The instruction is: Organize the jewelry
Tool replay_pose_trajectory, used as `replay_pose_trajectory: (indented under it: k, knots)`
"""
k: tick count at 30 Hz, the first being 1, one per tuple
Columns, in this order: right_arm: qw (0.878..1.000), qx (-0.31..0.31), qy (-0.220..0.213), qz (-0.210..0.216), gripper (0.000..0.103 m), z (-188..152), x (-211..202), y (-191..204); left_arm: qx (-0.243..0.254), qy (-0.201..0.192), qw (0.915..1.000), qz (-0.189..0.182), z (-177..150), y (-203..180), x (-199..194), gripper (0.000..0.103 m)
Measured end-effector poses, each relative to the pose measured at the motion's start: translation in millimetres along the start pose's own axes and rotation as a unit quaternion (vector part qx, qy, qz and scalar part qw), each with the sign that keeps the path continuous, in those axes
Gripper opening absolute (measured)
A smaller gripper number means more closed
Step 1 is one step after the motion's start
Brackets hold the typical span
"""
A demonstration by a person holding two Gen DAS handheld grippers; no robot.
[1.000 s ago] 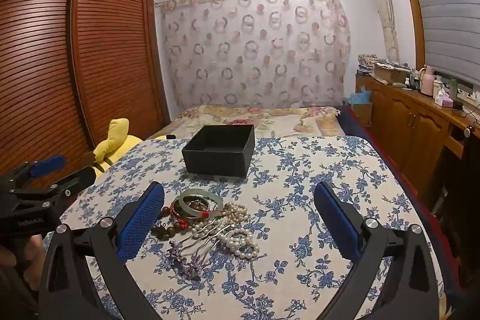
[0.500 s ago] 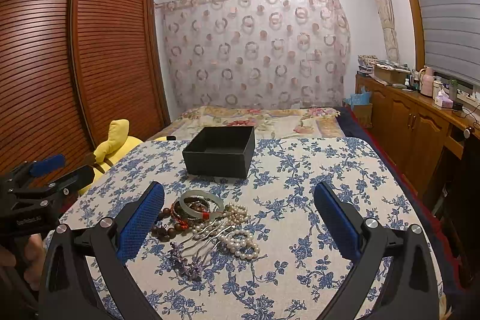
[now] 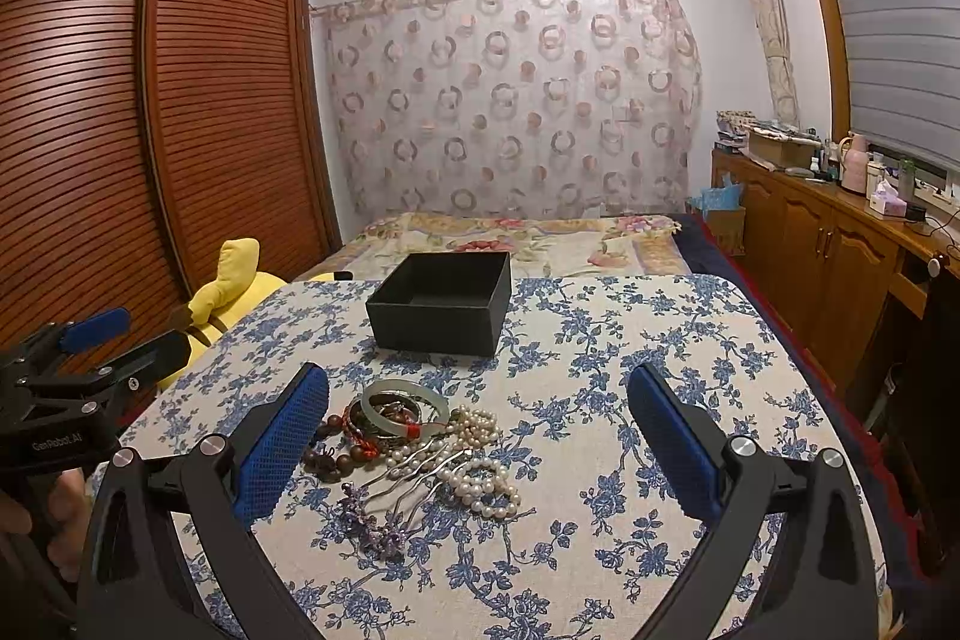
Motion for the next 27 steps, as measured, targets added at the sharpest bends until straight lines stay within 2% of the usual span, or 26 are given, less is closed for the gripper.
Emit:
replay_pose_trajectory:
  k: [2,19,20,27]
  knots:
    - [1.0,0.0,0.0,0.0,0.101,0.1,-0.1,0.0,-0.001,-0.003,1.0,-0.001,-11.7,-0.1,0.5,0.096]
    - [1.0,0.0,0.0,0.0,0.101,0.2,-0.2,0.6,-0.001,-0.003,1.0,0.0,-3.2,0.6,-3.1,0.096]
    - [1.0,0.0,-0.001,0.0,0.101,0.3,-0.3,0.7,-0.001,-0.004,1.0,-0.001,-12.1,0.3,0.2,0.096]
    - [1.0,0.001,-0.001,0.0,0.101,0.5,-0.5,1.0,-0.001,-0.004,1.0,-0.001,-12.3,0.3,0.1,0.096]
Point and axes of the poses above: each gripper's, at about its wrist camera, not at the fingertips, and x roughly the way its jaws point, y to its left, z to its top, the point moved 6 cm from there along x, roughly the way its jaws point, and after that the axes turned 2 degrees about -x, right-handed, at the moved point
